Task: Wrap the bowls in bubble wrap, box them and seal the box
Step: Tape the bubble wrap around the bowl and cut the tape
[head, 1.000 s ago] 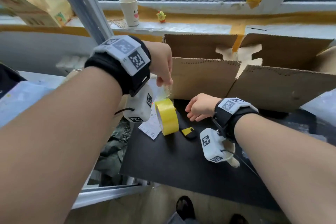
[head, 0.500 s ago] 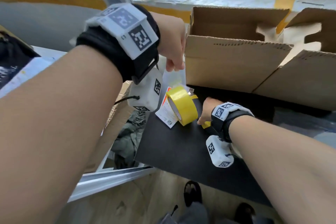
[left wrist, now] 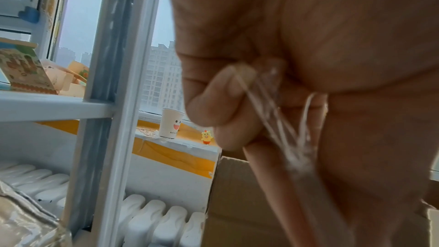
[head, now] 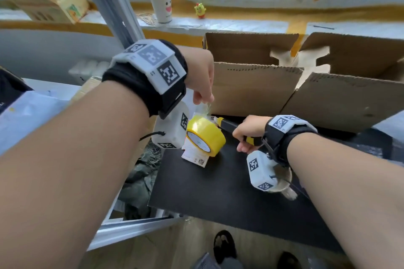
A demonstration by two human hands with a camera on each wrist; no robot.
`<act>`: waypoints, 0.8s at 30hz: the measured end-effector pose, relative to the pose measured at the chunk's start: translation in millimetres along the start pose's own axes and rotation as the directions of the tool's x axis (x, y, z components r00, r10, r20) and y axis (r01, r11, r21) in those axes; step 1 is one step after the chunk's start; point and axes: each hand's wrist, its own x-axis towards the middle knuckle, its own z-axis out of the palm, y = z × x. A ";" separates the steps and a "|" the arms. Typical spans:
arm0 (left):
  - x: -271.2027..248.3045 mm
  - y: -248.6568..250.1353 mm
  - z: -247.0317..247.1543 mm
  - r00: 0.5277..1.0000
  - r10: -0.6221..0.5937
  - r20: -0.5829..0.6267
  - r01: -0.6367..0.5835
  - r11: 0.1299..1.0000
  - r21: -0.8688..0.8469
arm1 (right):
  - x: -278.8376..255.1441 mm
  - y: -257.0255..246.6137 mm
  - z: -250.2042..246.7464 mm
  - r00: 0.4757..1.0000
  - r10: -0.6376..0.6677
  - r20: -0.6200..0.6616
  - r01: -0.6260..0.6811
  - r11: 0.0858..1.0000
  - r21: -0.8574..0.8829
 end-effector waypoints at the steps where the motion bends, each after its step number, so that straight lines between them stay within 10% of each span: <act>1: -0.7 2.9 -1.0 1.000 0.002 0.002 -0.002 1.000 -0.004 | -6.2 3.6 -5.4 1.000 -0.005 -0.009 0.005 1.000 -0.010; 5: -2.0 18.0 -2.9 1.000 0.015 -0.014 -0.015 1.000 0.000 | -26.5 23.4 -30.6 0.995 -0.022 -0.097 0.017 0.999 -0.049; 13: 7.9 58.1 10.9 0.996 0.088 -0.026 -0.087 0.995 0.041 | -59.3 78.0 -69.4 0.999 -0.048 0.019 0.035 0.896 0.443; 24: 20.9 75.8 12.3 0.993 0.117 -0.026 -0.112 0.984 0.137 | -81.3 102.1 -74.3 0.978 -0.177 -0.106 0.206 0.835 0.511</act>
